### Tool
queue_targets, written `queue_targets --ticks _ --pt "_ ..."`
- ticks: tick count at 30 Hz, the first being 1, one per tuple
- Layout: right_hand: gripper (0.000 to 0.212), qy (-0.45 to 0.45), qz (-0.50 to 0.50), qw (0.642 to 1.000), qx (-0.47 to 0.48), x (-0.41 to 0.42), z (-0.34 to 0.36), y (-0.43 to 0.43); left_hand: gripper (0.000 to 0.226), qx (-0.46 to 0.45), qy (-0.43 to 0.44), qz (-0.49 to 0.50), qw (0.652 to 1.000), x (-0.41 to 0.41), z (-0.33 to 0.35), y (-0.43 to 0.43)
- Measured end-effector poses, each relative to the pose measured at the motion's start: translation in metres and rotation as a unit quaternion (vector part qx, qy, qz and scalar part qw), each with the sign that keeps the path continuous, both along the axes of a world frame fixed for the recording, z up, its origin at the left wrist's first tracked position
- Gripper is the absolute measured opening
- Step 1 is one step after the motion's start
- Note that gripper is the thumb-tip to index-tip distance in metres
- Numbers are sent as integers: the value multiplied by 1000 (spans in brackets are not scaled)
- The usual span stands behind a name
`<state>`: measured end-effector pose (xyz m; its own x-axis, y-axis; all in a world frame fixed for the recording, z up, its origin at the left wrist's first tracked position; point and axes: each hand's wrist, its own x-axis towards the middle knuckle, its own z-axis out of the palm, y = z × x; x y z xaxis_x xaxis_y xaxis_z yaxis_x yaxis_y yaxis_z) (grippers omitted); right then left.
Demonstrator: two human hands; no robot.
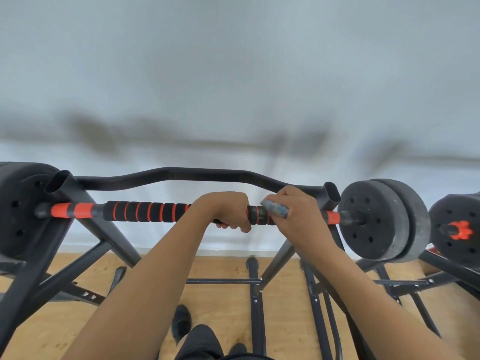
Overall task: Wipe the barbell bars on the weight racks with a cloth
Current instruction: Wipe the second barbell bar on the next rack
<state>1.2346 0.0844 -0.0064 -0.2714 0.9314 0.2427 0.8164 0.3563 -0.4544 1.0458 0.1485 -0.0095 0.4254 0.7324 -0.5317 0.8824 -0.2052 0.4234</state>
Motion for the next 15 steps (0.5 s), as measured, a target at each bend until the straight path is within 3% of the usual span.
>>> queue_targets --ticks 8,12,15 --pt "22 -2 70 998 3 6 -16 -21 12 -9 -10 2 1000 -1 0 0" --pt "21 51 23 998 14 0 -4 10 12 2 -3 4 1000 0 0 0" --pt "17 -8 31 999 -14 -6 -11 15 16 6 -4 1 1000 0 -1 -1"
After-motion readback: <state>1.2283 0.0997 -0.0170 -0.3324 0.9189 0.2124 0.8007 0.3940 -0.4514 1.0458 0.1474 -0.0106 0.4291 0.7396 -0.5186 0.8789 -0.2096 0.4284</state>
